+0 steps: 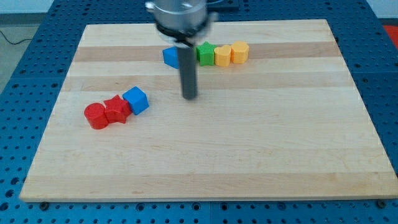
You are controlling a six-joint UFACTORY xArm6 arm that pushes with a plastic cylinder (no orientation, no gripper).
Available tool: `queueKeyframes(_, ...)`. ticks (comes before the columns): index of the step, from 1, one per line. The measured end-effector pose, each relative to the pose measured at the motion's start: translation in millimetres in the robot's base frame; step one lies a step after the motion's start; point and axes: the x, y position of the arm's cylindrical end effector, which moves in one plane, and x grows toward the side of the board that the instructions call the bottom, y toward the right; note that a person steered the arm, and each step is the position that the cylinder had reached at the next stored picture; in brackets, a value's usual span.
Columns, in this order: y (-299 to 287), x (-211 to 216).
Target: Place the blue cube to the bottom of the green star
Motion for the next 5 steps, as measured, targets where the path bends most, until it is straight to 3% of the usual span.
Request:
queueKeyframes(1,3,68)
queueKeyframes(2,-105,103)
queueKeyframes(3,-241,88)
queueKeyframes(4,-294,73)
queueKeyframes(5,-291,60)
